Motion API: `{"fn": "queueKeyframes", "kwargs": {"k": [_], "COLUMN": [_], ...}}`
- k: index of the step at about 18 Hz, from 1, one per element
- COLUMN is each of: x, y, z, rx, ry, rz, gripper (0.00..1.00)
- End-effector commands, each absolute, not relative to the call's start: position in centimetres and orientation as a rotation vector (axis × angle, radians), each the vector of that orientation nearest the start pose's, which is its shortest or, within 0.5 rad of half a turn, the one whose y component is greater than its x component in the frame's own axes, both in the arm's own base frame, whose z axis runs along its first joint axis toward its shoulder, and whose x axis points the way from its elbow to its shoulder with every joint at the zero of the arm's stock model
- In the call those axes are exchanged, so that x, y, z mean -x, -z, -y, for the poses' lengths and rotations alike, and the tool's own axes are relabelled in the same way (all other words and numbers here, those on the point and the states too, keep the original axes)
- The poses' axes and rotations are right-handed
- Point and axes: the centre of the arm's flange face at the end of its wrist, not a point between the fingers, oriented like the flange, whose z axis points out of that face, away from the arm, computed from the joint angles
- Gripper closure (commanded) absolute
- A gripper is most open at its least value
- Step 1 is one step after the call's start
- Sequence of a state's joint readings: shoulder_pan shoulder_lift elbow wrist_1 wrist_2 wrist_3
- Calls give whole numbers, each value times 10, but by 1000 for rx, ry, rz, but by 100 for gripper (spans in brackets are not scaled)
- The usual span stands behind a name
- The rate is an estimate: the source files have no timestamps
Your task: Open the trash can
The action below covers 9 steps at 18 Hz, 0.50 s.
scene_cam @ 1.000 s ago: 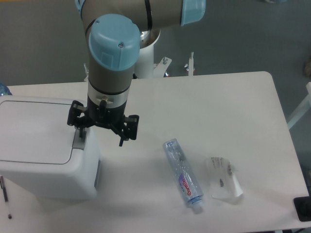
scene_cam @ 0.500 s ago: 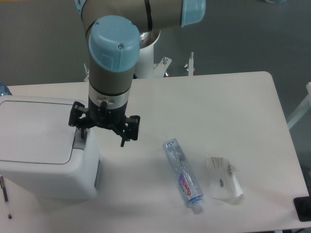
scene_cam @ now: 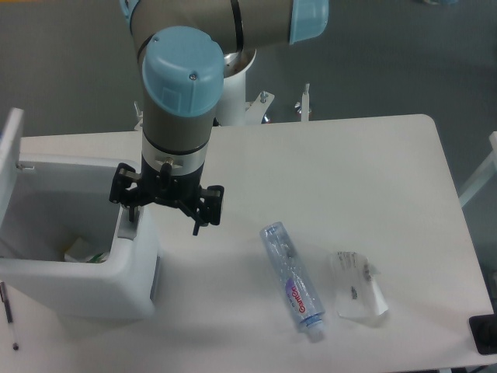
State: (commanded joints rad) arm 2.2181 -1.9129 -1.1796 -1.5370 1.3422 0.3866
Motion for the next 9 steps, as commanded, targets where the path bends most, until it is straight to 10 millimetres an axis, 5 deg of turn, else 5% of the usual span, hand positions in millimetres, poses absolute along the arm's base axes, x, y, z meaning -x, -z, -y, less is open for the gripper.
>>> {"fn": "queueKeyframes", "kwargs": {"k": [4, 9], "x": [263, 269], "y": [-498, -528], "z": [-606, -604], "rx": [2918, 2867], "ry": [227, 182], "rz": [367, 366], "gripper": [0, 0]}}
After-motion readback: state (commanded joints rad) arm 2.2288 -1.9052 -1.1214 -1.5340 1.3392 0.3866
